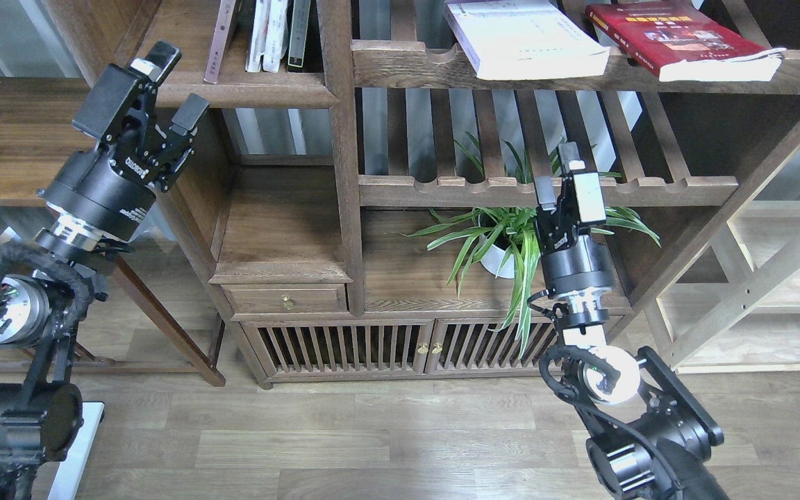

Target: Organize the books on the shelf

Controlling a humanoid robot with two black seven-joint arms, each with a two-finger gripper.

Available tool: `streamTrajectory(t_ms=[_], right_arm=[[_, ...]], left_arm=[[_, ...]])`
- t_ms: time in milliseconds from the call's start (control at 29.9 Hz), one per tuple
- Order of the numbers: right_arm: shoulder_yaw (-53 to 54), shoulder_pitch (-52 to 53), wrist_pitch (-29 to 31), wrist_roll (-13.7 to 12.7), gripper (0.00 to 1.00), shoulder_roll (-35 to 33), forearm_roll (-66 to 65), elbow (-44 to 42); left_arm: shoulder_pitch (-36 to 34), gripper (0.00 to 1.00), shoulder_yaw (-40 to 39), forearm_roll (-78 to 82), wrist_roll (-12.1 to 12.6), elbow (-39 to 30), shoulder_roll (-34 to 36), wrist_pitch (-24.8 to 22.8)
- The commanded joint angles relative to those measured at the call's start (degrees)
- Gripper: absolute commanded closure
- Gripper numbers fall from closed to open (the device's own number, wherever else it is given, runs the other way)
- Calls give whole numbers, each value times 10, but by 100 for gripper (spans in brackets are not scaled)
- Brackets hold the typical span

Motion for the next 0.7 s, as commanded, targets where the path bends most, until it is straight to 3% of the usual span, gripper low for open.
streamTrajectory(t_ms=[0,368,669], right_arm=[[4,5,2,5,1,0,-3,1],[66,89,-1,7,0,0,4,-6],[125,85,27,36,0,0,5,-14]], left_arm=[[1,1,-9,-2,0,1,9,6],[-1,1,8,-7,0,13,10,-27],[-8,1,1,-7,0,25,7,-35]])
